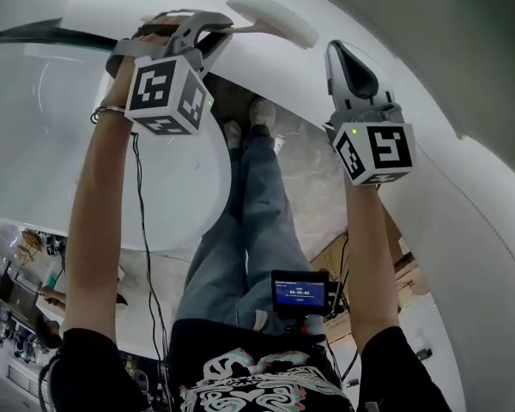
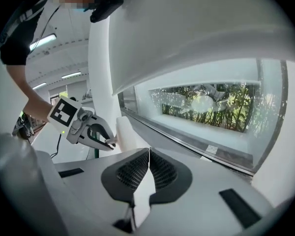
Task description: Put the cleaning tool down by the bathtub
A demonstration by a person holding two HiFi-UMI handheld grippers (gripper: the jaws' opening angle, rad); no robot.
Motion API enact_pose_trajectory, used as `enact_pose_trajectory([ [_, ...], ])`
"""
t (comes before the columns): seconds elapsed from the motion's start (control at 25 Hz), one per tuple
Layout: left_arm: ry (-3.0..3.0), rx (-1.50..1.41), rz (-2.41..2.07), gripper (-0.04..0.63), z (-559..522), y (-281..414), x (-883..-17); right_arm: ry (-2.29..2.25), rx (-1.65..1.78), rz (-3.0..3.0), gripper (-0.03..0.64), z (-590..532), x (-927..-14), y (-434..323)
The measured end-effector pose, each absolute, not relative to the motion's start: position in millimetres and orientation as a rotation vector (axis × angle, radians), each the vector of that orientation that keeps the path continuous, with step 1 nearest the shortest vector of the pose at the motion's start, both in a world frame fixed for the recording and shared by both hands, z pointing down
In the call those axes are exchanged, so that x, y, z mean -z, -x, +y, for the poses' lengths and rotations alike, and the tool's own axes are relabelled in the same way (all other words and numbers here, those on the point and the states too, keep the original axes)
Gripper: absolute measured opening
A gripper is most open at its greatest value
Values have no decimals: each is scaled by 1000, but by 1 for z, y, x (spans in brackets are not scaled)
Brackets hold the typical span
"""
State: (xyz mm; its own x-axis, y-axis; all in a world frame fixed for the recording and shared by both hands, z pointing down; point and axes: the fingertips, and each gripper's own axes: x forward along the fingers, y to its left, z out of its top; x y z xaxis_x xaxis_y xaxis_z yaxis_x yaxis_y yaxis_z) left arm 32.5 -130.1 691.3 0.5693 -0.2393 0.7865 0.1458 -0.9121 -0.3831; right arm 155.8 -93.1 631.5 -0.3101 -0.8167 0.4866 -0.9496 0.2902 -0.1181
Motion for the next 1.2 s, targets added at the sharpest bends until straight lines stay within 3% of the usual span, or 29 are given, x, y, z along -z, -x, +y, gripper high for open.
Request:
enact_pose_trajectory([
  [0.56,2268,1428,-134,37,-134,-41,-769,-1616,-672,-2136,28,-91,-712,-174],
  [1.2,2035,1516,-130,37,-132,-41,-813,-1610,-722,-2136,28,-84,-724,-169],
])
